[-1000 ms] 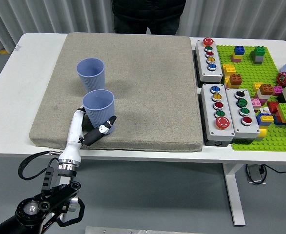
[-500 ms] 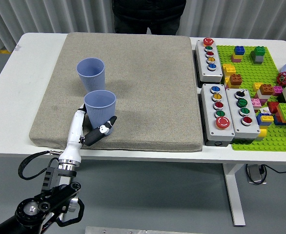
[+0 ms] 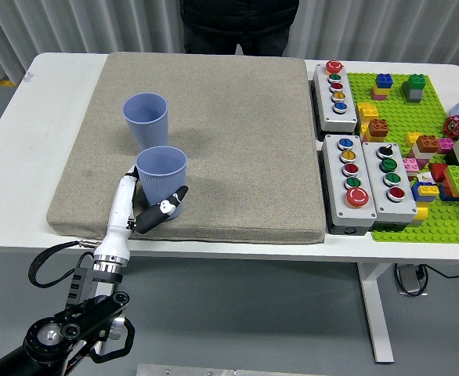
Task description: Pick cup pour cup place
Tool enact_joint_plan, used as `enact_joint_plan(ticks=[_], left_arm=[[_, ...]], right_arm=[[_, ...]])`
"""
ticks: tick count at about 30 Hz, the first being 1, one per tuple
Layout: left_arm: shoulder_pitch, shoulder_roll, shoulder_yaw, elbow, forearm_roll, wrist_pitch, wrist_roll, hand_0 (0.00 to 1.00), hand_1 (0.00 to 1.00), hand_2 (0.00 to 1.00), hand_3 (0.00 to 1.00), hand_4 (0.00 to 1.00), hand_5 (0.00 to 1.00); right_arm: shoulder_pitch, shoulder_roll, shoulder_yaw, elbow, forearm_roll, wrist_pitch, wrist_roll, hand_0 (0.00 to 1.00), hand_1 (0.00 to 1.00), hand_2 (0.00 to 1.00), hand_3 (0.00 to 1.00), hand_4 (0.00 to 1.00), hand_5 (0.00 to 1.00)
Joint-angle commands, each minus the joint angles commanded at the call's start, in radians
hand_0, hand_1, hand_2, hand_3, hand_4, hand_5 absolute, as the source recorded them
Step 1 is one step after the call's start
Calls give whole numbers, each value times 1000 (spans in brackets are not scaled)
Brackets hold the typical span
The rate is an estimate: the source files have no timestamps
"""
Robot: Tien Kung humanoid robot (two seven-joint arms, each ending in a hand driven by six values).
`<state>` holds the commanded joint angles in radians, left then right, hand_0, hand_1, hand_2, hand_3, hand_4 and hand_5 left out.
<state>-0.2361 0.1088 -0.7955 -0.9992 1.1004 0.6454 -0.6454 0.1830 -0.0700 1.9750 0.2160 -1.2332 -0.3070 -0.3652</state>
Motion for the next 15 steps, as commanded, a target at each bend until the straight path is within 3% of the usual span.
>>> enact_joint_plan(ticks=[8, 15], left_arm=[[3, 1, 1, -6, 3, 0, 0, 797, 798, 836, 853, 919, 528], [28, 21, -6, -47, 19, 0, 0, 797, 800, 837, 854, 940, 548]], right_arm=[[0, 0, 2, 0, -6, 1, -2, 674, 616, 568, 576, 2, 196], [-2, 0, 4, 0, -8, 2, -2, 675, 615, 568, 576, 2, 195]])
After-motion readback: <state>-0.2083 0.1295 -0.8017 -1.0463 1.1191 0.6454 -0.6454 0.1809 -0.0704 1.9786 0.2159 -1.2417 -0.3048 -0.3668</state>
